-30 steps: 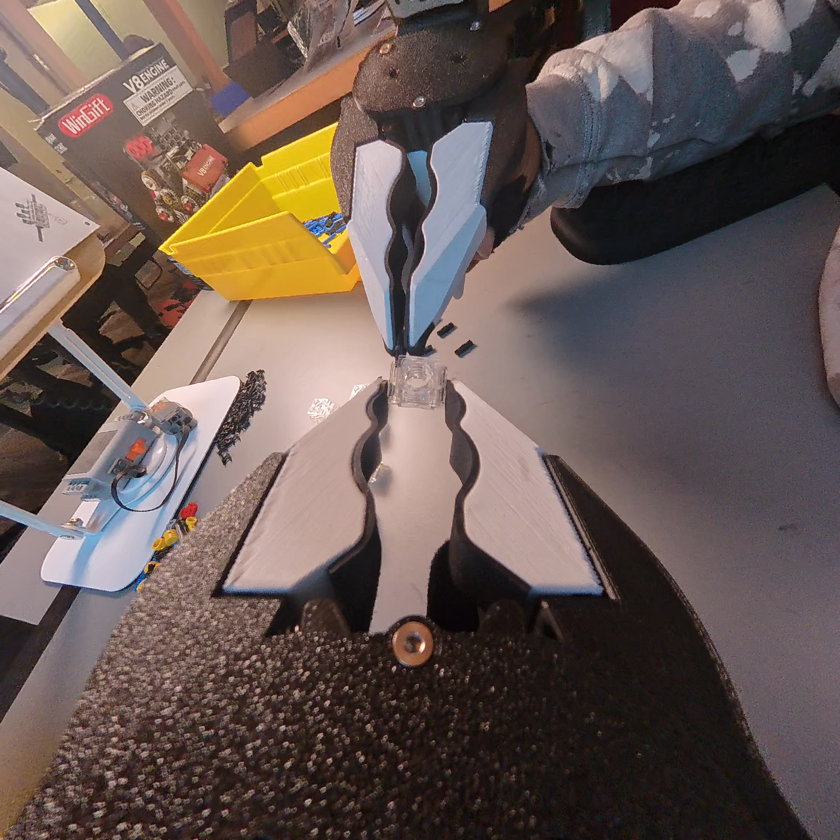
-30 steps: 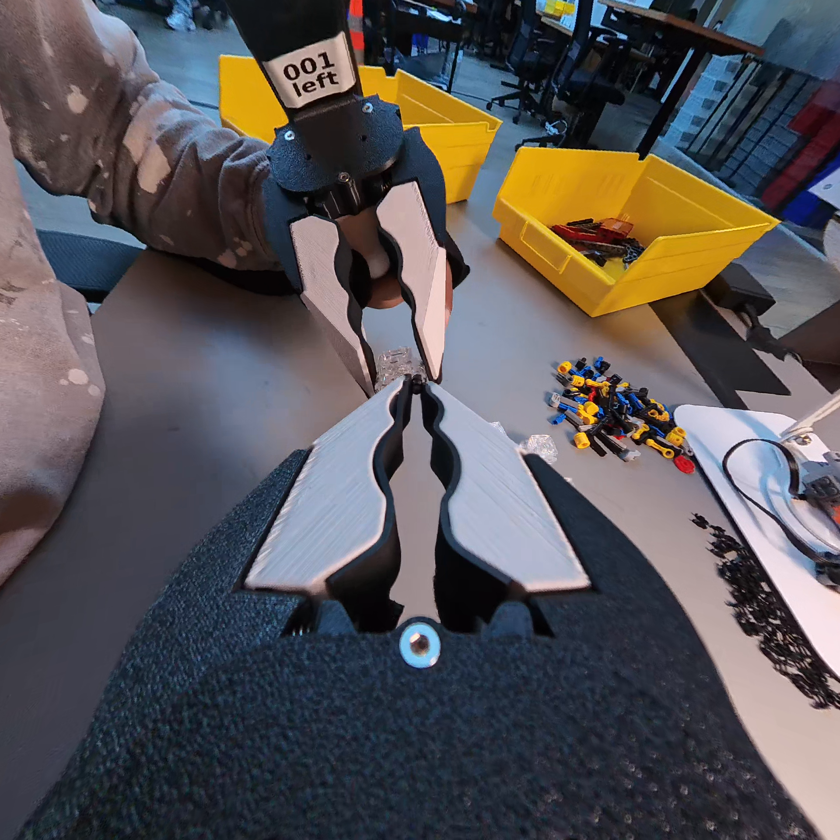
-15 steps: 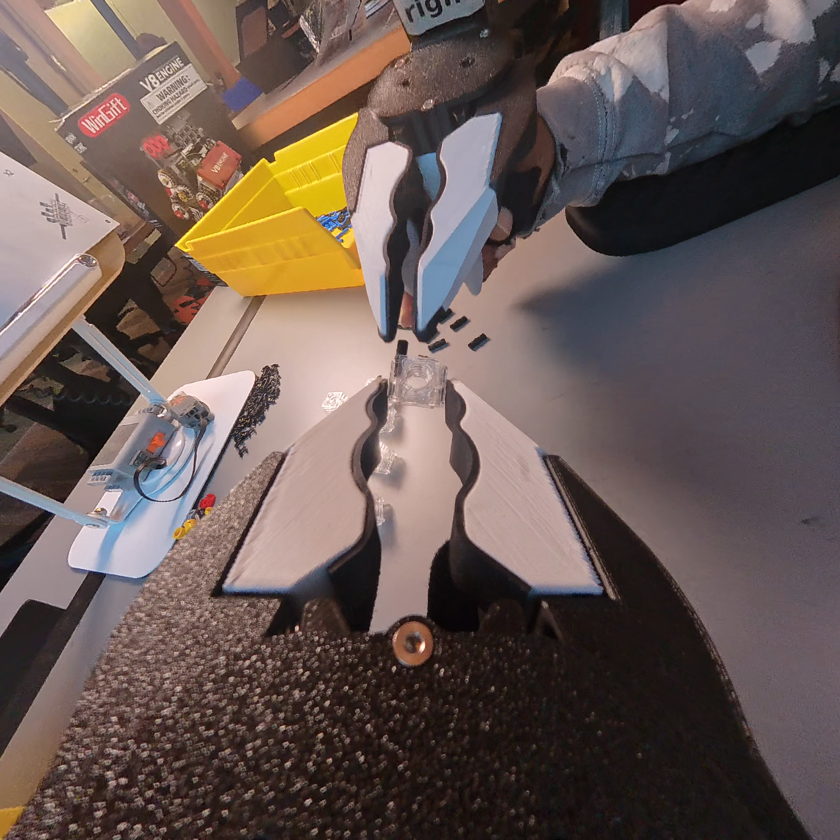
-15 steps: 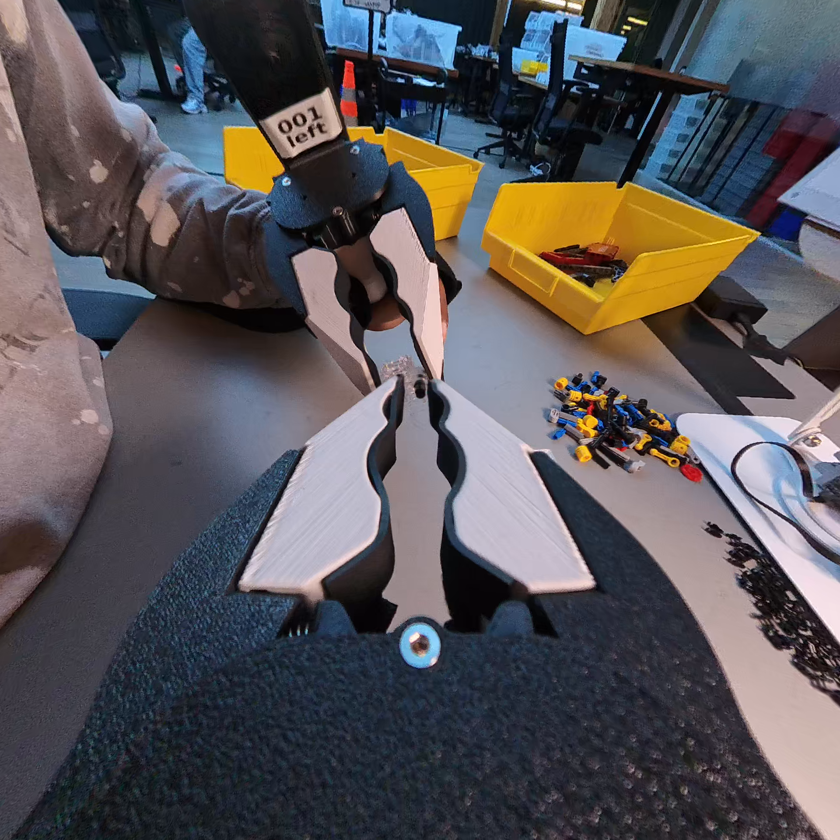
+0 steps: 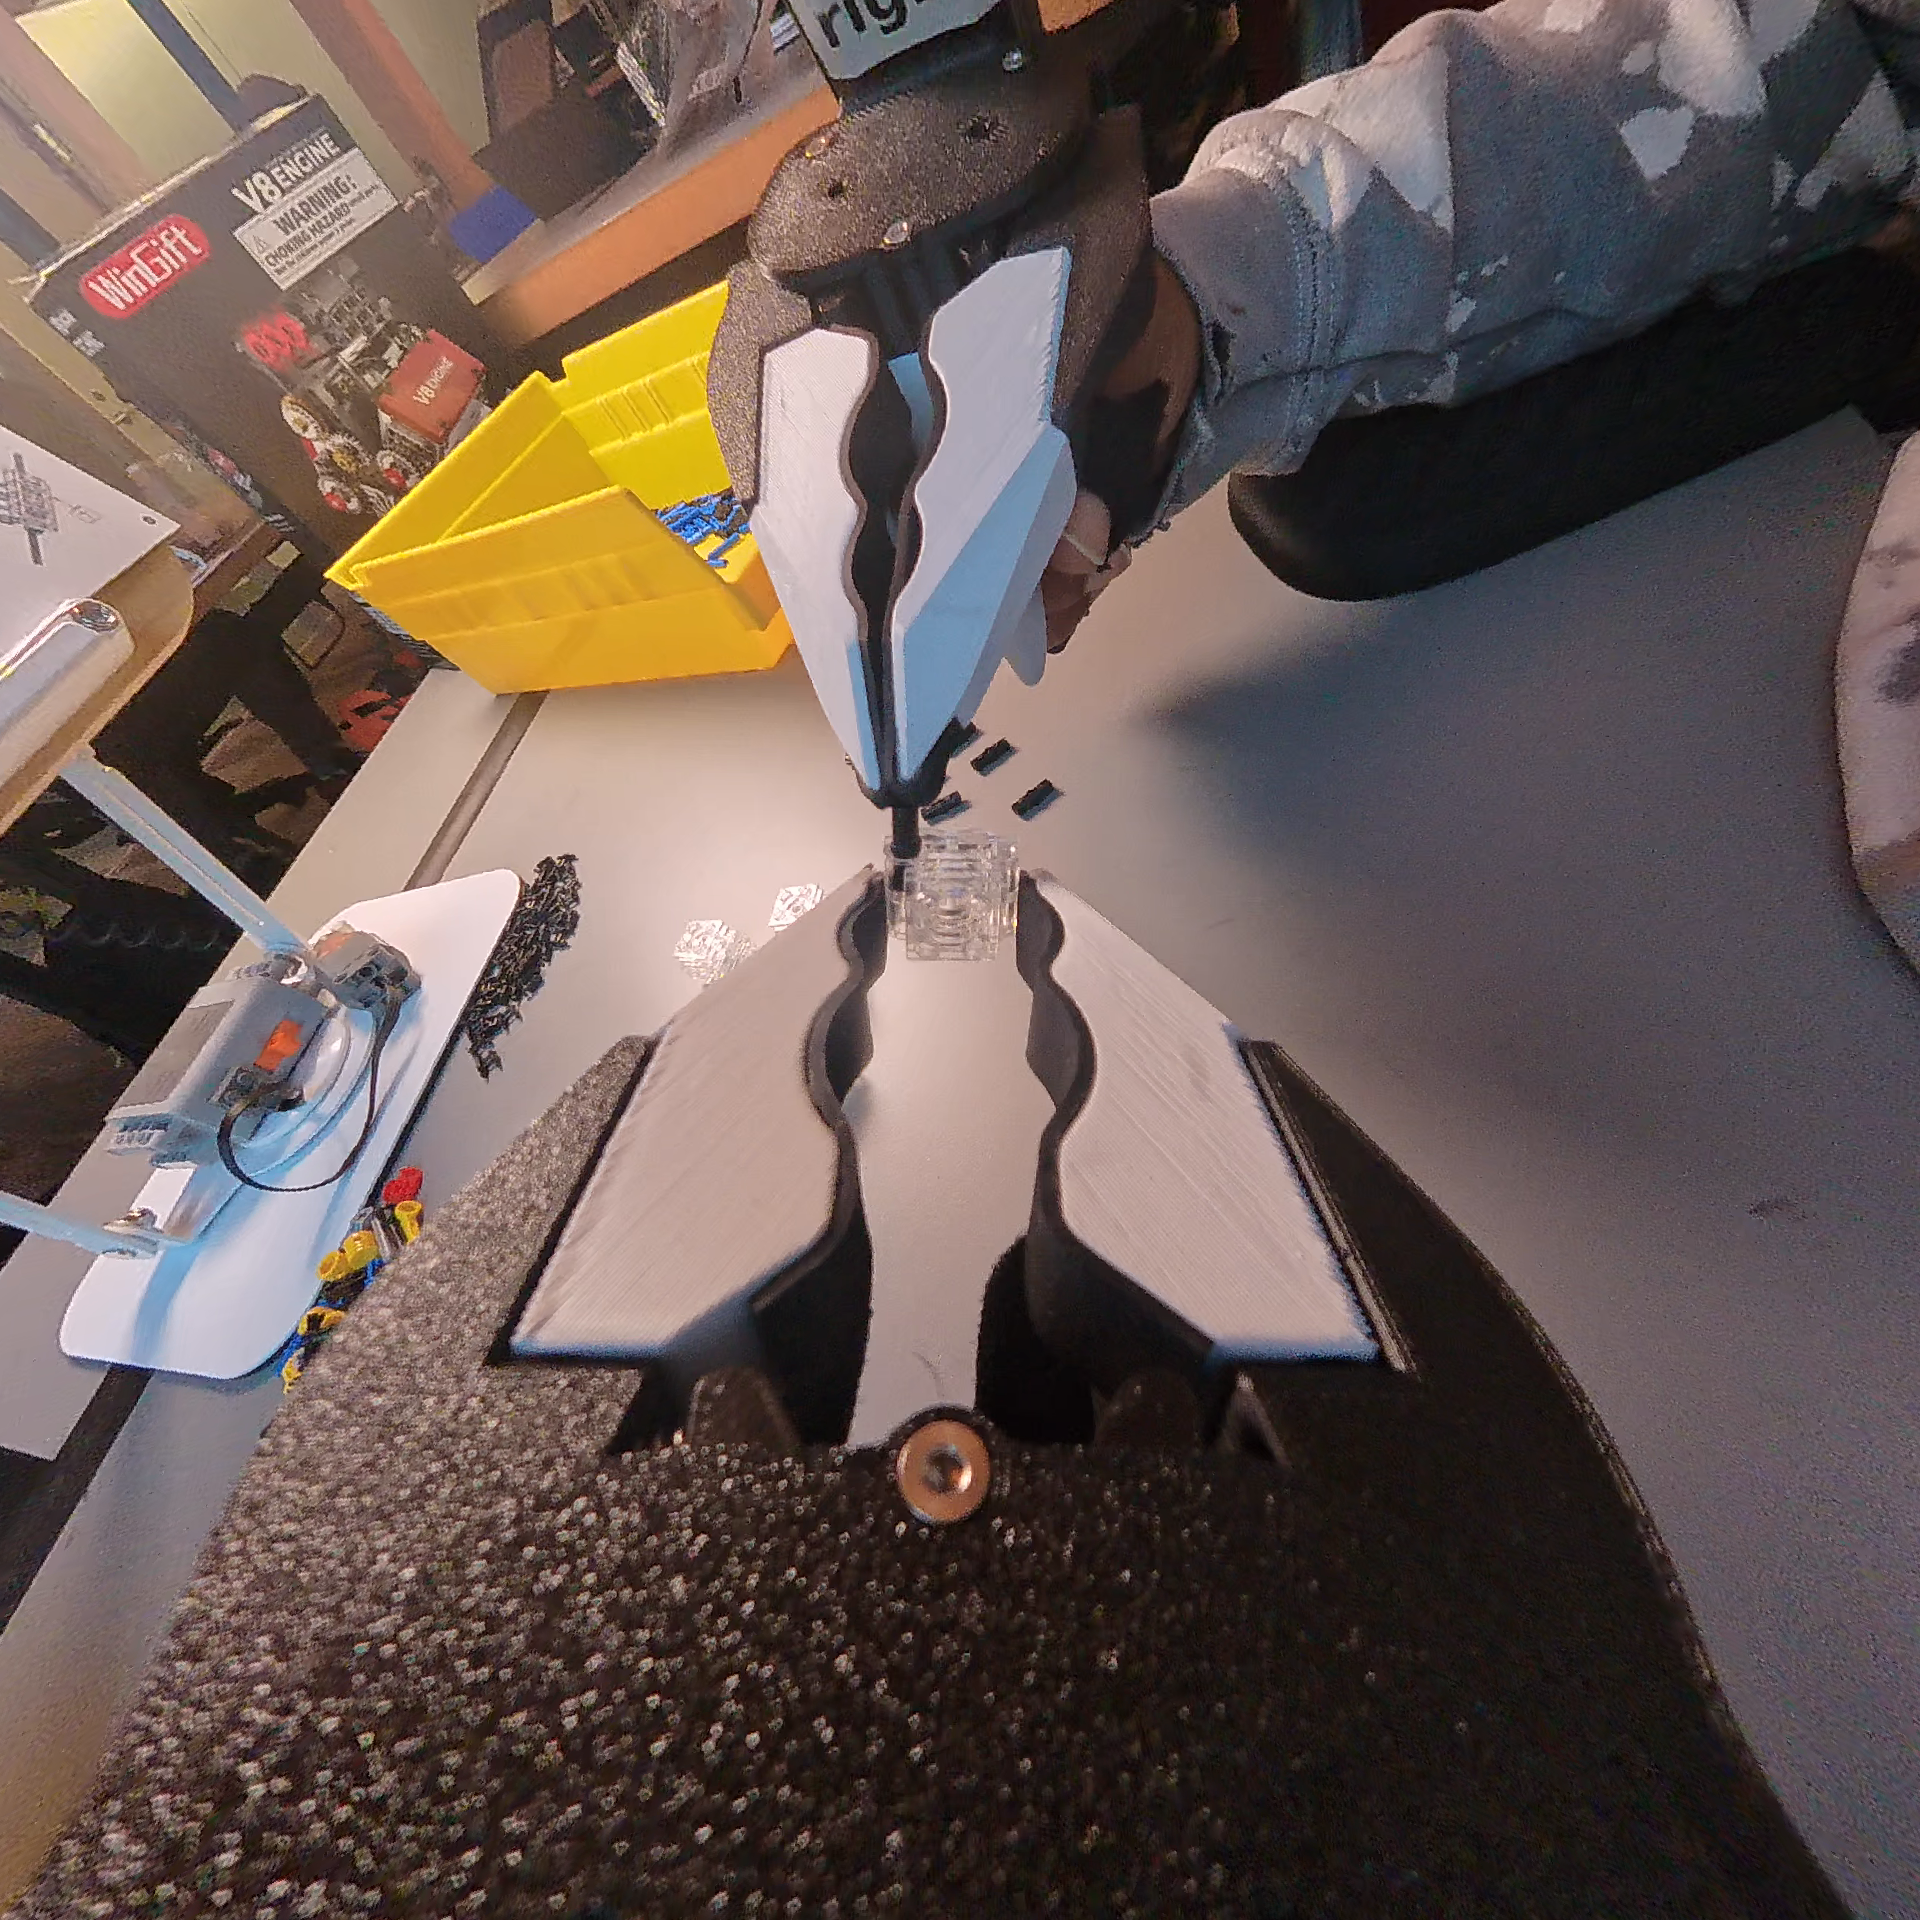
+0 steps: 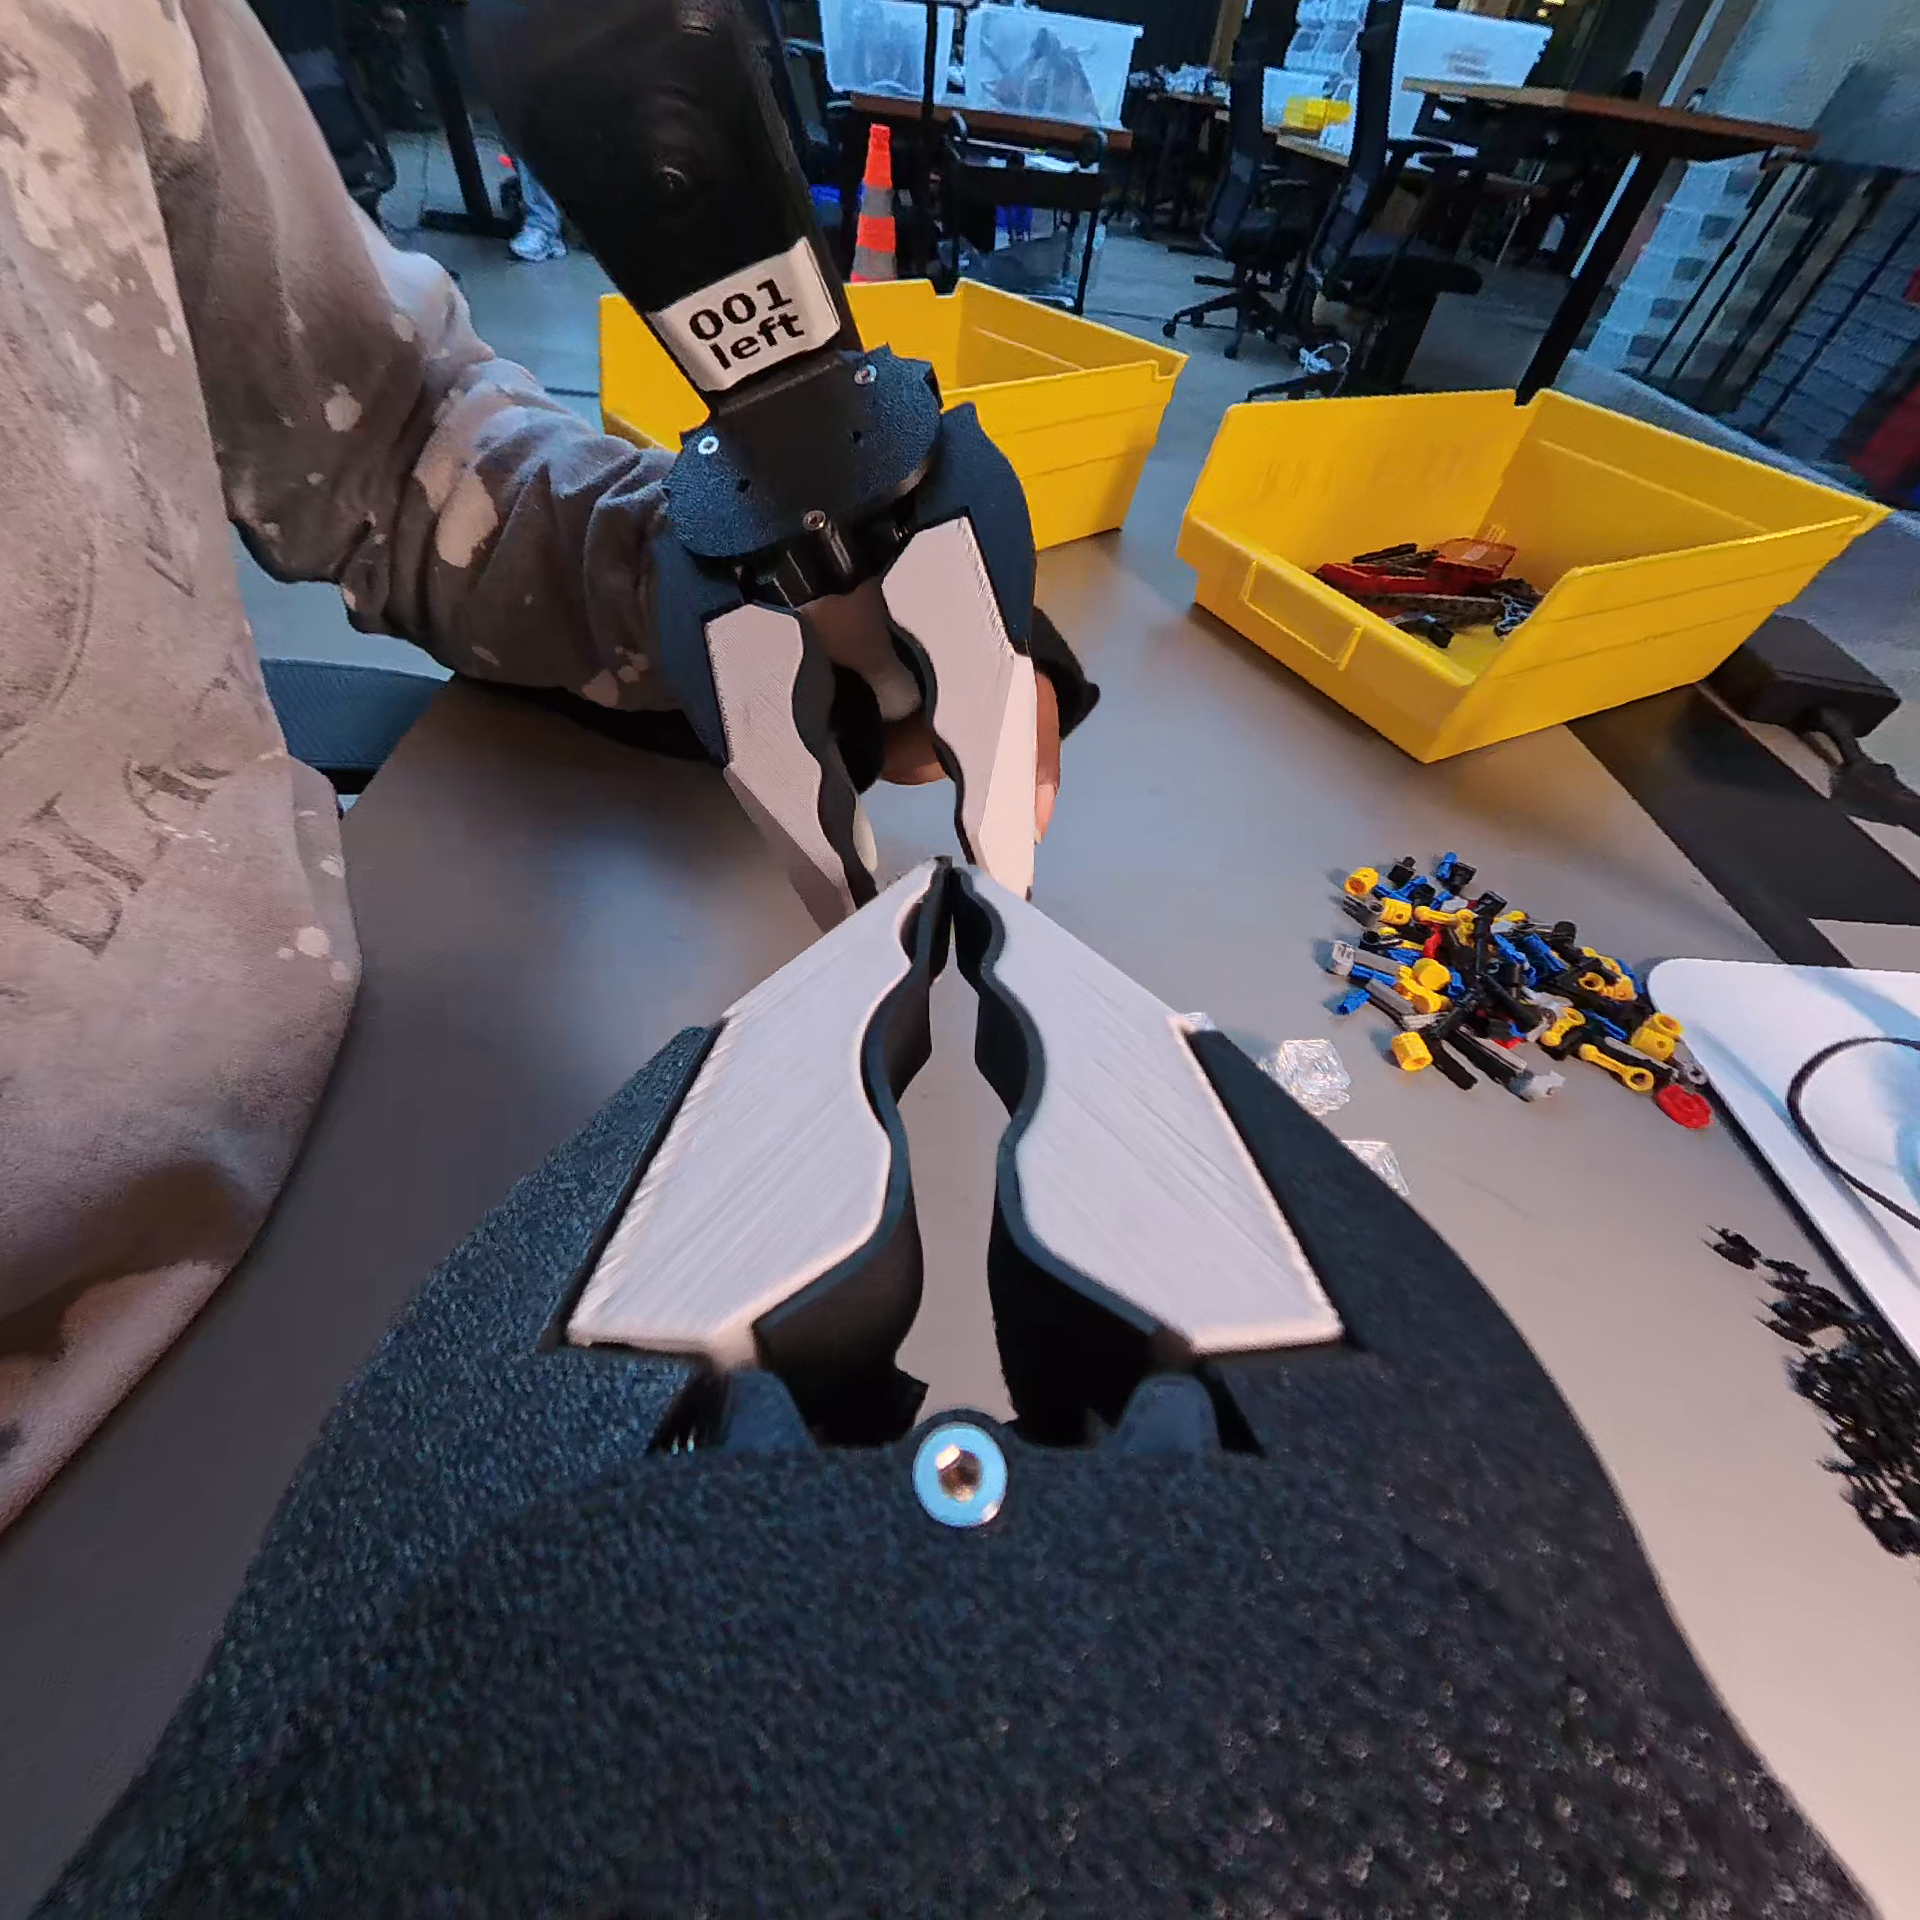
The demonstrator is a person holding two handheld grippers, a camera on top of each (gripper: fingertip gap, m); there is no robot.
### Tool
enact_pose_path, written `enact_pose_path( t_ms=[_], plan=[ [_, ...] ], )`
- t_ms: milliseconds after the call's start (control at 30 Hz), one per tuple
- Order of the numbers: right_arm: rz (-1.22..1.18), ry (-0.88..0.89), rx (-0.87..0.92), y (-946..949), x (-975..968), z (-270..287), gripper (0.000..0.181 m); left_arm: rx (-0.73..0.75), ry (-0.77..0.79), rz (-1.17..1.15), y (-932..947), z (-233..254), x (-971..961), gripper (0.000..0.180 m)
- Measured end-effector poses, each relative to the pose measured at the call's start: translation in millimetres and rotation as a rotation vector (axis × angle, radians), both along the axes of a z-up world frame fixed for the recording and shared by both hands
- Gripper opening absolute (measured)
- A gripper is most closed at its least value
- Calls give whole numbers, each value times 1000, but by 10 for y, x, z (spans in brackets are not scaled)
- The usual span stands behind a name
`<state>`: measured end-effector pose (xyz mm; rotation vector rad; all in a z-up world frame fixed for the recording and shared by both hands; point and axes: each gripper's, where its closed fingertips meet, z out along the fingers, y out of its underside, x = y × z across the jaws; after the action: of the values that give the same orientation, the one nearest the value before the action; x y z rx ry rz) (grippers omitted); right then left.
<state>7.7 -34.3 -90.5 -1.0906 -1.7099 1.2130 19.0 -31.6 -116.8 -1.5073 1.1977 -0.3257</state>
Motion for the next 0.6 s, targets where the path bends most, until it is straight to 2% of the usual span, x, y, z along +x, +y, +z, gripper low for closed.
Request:
enact_pose_path(
  t_ms=[100, 333, 467, 600],
  plan=[
    [-13, -39, 46, 24, 26, -34, 0, -17, 0, 3, 8, -17, 3, 22],
    [-39, -149, 146, 87, 43, -256, 0, -61, 110, 49, 58, -225, -9, 21],
    [-37, -221, 121, 126, 20, -516, 0, -236, 166, 72, 54, -491, -42, 22],
    [-36, -290, 91, 151, -2, -718, 0, -400, 157, 90, 29, -672, -78, 21]
  ],
)
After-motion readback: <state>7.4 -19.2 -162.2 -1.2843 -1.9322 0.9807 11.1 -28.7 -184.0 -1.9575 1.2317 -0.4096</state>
